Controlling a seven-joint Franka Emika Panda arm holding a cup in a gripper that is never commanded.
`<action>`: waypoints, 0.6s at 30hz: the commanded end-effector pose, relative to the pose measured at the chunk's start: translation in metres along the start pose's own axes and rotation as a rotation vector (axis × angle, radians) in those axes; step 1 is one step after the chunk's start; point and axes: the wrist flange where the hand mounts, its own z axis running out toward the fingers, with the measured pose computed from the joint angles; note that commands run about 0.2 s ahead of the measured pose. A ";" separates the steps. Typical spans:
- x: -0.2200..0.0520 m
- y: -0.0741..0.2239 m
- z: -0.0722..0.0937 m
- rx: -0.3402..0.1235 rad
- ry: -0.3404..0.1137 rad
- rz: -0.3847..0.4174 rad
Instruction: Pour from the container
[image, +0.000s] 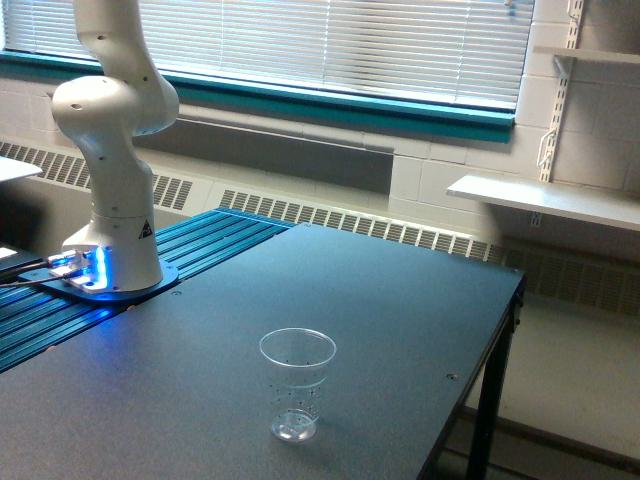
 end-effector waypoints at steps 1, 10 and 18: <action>-0.012 -0.031 -0.018 0.044 0.003 -0.011; -0.016 -0.009 -0.026 0.048 -0.039 -0.001; -0.006 0.028 -0.022 -0.034 -0.076 0.157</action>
